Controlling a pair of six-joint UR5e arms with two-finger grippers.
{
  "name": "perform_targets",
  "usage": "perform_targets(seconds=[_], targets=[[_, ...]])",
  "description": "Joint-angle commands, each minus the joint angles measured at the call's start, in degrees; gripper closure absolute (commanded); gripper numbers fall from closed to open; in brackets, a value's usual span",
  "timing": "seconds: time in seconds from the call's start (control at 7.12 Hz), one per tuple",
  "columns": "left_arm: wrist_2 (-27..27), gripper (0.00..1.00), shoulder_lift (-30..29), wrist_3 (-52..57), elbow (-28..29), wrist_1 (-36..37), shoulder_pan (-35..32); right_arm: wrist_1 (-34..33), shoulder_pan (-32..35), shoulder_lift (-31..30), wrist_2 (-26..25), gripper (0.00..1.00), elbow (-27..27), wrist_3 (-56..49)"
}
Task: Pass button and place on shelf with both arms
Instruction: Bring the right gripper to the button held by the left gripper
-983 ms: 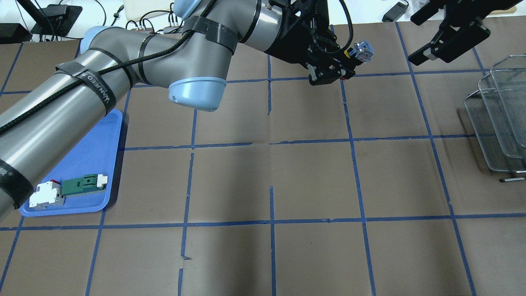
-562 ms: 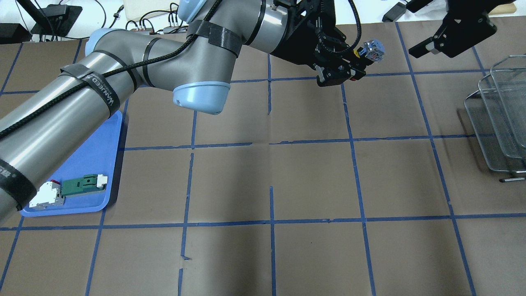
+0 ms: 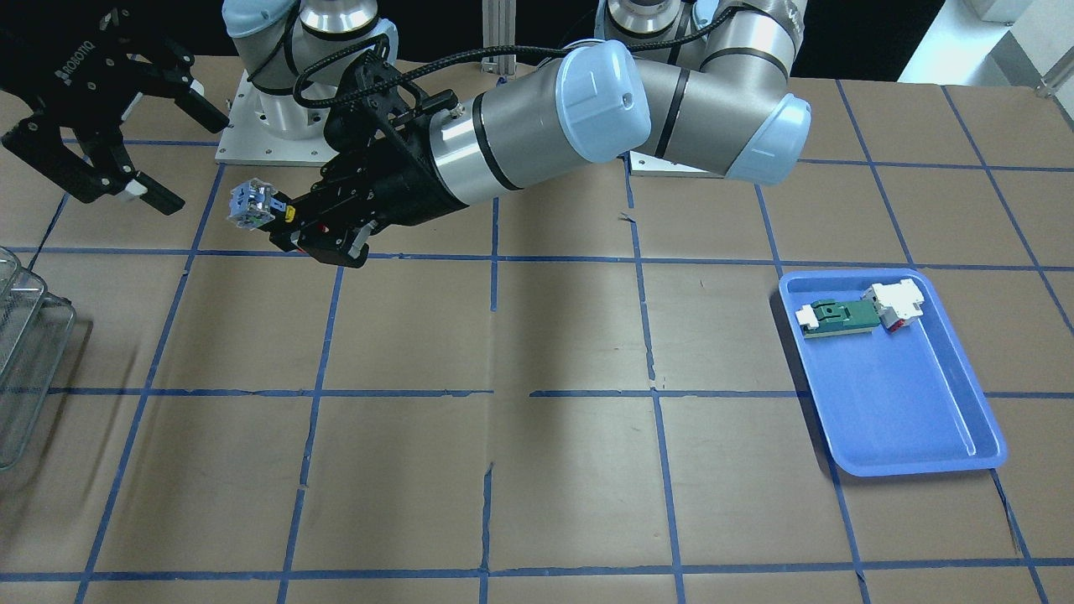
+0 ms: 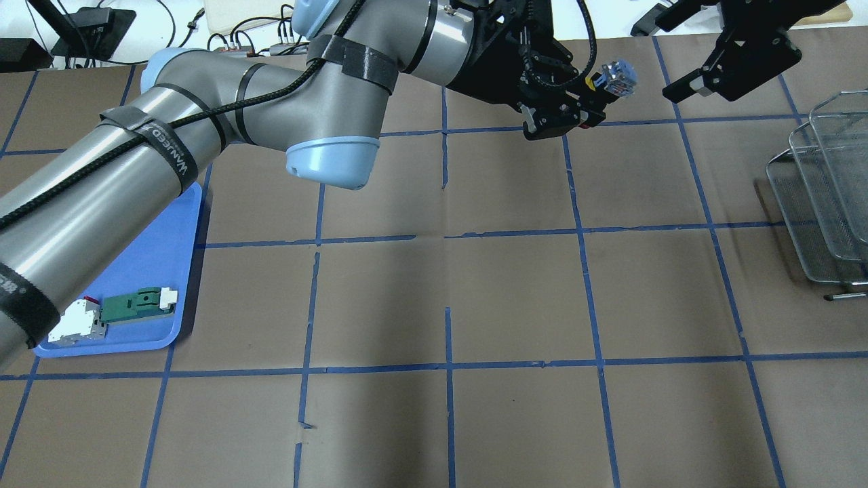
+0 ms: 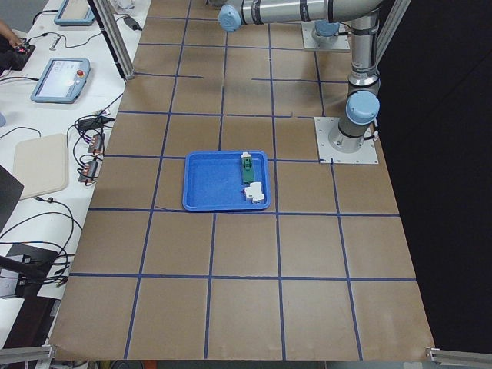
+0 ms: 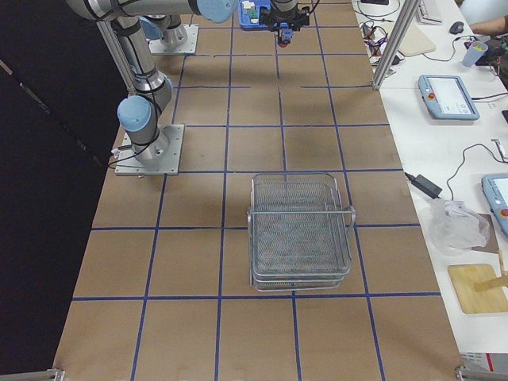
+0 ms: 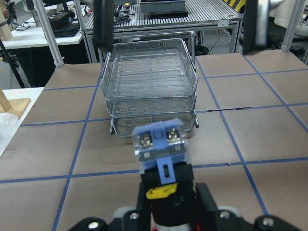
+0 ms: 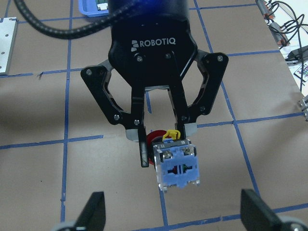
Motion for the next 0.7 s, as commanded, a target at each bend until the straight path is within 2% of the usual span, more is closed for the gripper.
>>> perform_targets(seconds=[0.0,0.56], targets=[[-0.6,1.0,0.1,0.0,-0.5,1.2,0.1,-0.1,0.6,1.3,0.1,0.0,0.5,0.1],[-0.6,1.0,-0.1,0.1,-0.6,1.1,0.1,0.5,3.0,1.3,0.1,0.0,0.8,0.6]])
